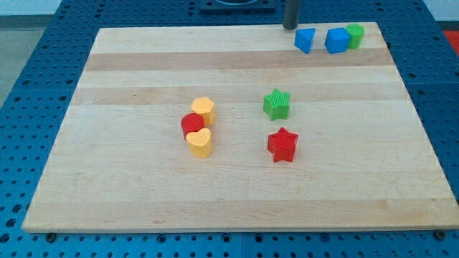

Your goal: Move the triangle to the top right of the green star

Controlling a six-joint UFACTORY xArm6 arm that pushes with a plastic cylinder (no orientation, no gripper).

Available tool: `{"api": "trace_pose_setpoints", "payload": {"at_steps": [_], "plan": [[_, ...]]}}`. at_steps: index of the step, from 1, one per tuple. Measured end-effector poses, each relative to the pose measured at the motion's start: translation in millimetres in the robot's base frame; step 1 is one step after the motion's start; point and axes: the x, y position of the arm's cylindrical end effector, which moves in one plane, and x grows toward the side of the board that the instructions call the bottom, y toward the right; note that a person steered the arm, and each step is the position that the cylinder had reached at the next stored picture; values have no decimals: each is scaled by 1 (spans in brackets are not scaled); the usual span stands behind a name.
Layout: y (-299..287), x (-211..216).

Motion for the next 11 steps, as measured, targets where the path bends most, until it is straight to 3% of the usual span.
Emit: {"api": "trace_pose_setpoints", "payload": {"at_steps": [5,8,11], "plan": [[25,16],[25,51],[23,126]]}}
